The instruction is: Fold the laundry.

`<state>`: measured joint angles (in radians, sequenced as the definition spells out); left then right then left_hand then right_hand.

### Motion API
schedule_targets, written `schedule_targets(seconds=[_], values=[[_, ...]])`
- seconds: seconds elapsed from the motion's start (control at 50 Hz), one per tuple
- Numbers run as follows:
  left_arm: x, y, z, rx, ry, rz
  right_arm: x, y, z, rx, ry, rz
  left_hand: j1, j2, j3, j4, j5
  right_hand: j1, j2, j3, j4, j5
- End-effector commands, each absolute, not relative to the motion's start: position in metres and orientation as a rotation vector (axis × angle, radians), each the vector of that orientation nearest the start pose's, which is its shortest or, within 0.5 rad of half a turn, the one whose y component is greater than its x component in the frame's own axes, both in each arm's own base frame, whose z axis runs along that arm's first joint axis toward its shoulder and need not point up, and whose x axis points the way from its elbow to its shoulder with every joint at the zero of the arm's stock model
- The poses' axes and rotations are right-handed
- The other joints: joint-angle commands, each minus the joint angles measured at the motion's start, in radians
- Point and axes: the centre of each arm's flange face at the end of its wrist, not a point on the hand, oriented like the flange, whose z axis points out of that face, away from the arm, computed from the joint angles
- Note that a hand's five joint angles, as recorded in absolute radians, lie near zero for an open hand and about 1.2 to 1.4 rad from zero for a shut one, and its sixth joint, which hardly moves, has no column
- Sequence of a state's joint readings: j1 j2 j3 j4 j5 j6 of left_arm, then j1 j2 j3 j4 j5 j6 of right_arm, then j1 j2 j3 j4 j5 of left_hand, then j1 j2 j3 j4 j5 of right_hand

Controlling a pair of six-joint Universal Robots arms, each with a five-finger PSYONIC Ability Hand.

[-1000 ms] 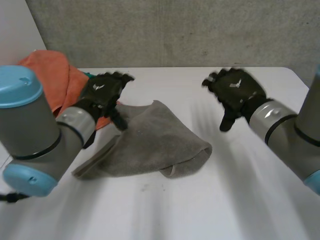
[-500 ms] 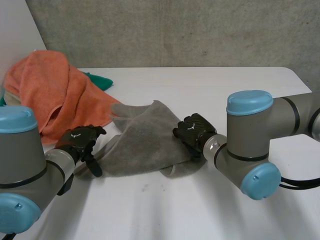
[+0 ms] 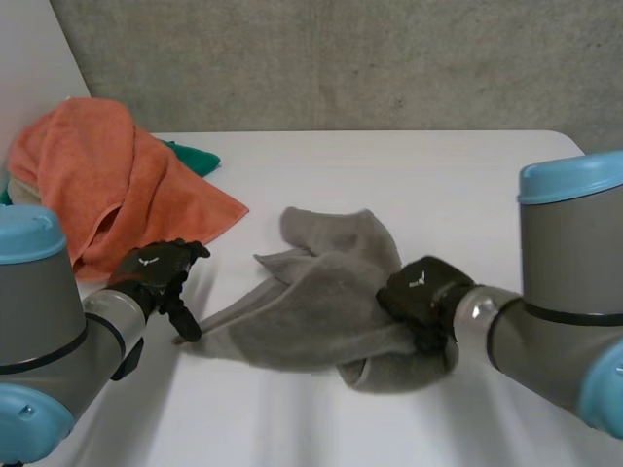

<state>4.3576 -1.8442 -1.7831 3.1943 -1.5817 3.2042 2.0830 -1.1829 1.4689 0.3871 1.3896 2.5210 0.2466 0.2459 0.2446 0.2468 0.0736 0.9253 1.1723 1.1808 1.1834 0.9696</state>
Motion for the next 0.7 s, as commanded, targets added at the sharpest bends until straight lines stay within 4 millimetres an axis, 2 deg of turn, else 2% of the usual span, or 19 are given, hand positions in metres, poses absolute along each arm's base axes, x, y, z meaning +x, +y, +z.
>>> schedule_targets(seconds=[0.02, 0.08, 0.1, 0.12, 0.16, 0.36, 0.42, 0.58, 0.7], values=[[-0.225, -0.231, 0.164, 0.583, 2.745, -1.705, 0.285, -0.177, 0.202, -1.357, 2.161, -1.126, 0.087, 0.088, 0.089, 0.087, 0.086, 0.471, 0.224, 0.215, 0.213, 0.252], [-0.223, -0.227, 0.161, 0.611, 2.755, -1.654, 0.288, -0.173, 0.206, -1.277, 2.151, -1.103, 0.134, 0.135, 0.136, 0.134, 0.133, 0.431, 0.184, 0.176, 0.173, 0.212], [-0.223, -0.227, 0.161, 0.619, 2.753, -1.647, 0.289, -0.173, 0.206, -1.266, 2.152, -1.098, 0.137, 0.138, 0.139, 0.137, 0.136, 0.257, 0.010, 0.001, -0.002, 0.038], [-0.223, -0.225, 0.160, 0.627, 2.756, -1.632, 0.289, -0.174, 0.208, -1.252, 2.159, -1.111, 0.140, 0.141, 0.142, 0.140, 0.139, -0.172, -0.419, -0.428, -0.431, -0.391], [-0.222, -0.224, 0.158, 0.648, 2.750, -1.616, 0.288, -0.177, 0.210, -1.249, 2.159, -1.124, 0.140, 0.141, 0.142, 0.140, 0.139, -0.408, -0.655, -0.663, -0.666, -0.627], [-0.220, -0.230, 0.155, 0.650, 2.741, -1.599, 0.297, -0.203, 0.255, -1.274, 2.026, -1.405, 0.222, 0.223, 0.224, 0.222, 0.221, -0.500, -0.746, -0.755, -0.758, -0.718], [-0.221, -0.230, 0.148, 0.675, 2.743, -1.568, 0.298, -0.213, 0.260, -1.307, 2.003, -1.461, 0.234, 0.235, 0.236, 0.234, 0.233, -0.576, -0.823, -0.831, -0.834, -0.795], [-0.225, -0.232, 0.136, 0.763, 2.713, -1.531, 0.317, -0.269, 0.218, -1.509, 2.015, -1.601, 0.354, 0.355, 0.356, 0.354, 0.353, -0.632, -0.879, -0.887, -0.890, -0.851], [-0.229, -0.235, 0.130, 0.788, 2.710, -1.519, 0.327, -0.293, 0.192, -1.594, 1.990, -1.686, 0.504, 0.505, 0.506, 0.504, 0.502, -0.629, -0.876, -0.884, -0.887, -0.848]])
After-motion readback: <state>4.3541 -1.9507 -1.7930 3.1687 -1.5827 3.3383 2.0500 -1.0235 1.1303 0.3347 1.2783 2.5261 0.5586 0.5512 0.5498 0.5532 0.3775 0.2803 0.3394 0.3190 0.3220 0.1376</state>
